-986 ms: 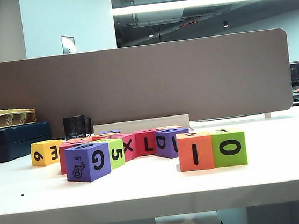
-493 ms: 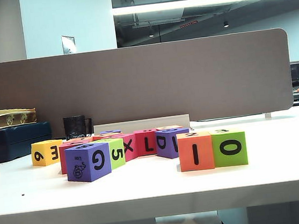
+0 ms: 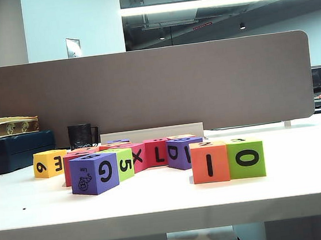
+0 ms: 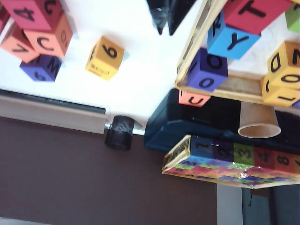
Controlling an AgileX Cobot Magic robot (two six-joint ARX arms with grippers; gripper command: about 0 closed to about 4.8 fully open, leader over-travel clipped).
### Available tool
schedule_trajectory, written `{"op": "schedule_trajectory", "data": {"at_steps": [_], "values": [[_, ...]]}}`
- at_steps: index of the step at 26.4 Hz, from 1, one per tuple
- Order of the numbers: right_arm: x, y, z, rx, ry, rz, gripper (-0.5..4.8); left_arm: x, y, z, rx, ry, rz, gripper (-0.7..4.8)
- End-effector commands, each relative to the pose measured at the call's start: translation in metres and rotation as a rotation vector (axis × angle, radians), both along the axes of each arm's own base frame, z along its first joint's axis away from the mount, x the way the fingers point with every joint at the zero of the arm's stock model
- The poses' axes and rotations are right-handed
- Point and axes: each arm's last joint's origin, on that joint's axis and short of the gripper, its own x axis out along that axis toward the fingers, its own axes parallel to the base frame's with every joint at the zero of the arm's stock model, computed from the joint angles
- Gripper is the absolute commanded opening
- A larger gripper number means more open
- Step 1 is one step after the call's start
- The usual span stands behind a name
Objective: Select the appropriate blocks from the scattered letter blocks on the table and arrange them in a row to spell out "23".
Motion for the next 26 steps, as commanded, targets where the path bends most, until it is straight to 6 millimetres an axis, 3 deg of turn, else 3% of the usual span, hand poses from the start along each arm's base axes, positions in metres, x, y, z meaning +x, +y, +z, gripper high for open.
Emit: {"op": "schedule_trajectory", "data": {"at_steps": [1,14,22,26], "values": [[-0.002,0.0,0.001,0.001,-0.023,0.003,-0.01,0.0,0.0,-0.001,-0.005,-0.028,-0.004,-0.05],[-0.002,0.0,0.001,0.001,-0.023,0.002,-0.01,-0.006,-0.001,-0.024,-0.013,0.018,-0.022,-0.05],[-0.003,0.0,0.001,0.001,-0.025,0.003,-0.01,-0.008,-0.001,-0.046,-0.029,0.252,-0.034,-0.05],[-0.003,0.0,0.001,0.001,-0.025,0.002,-0.01,-0.008,-0.002,-0.046,-0.018,0.253,-0.051,-0.05]]}}
